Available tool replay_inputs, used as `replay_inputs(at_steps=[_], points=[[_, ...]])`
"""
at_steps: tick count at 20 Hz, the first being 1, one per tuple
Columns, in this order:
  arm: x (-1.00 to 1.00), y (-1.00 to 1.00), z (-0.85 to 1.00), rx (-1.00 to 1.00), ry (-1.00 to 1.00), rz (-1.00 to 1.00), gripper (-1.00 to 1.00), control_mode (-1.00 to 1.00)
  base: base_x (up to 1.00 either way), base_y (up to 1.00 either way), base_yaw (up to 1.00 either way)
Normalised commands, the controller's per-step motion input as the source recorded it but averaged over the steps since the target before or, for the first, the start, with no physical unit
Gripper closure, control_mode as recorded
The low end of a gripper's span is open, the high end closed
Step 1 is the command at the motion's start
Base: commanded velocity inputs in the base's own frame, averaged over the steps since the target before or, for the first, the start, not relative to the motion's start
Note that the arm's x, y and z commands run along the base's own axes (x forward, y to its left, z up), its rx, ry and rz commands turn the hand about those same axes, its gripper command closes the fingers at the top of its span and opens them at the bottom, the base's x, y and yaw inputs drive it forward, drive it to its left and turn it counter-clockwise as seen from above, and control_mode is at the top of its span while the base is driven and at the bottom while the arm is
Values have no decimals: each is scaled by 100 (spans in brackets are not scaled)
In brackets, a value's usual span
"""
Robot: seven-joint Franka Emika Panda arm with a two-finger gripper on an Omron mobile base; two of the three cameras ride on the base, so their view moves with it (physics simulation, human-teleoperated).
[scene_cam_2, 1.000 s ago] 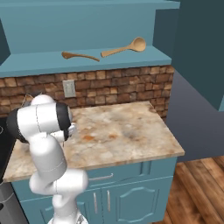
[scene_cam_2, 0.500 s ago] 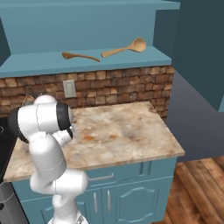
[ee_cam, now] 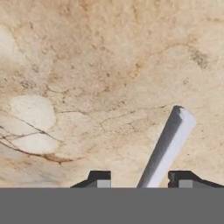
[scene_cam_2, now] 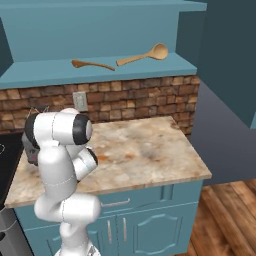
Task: Organize the utensils by type. Pick up the wooden spoons from the counter and place them in the open cabinet. Then pick up the metallic utensils from the counter and place them in the open drawer.
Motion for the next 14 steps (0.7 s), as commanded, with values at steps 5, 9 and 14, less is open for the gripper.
replay_inputs(at_steps=[5,9,14], points=[[0,-54,-51,10,-2,6,100,-100,0,0,0],[0,-39,-42,6,-7,6,100,-100,0,0,0],[0,-33,-10,0,-8,5,100,-100,0,0,0]])
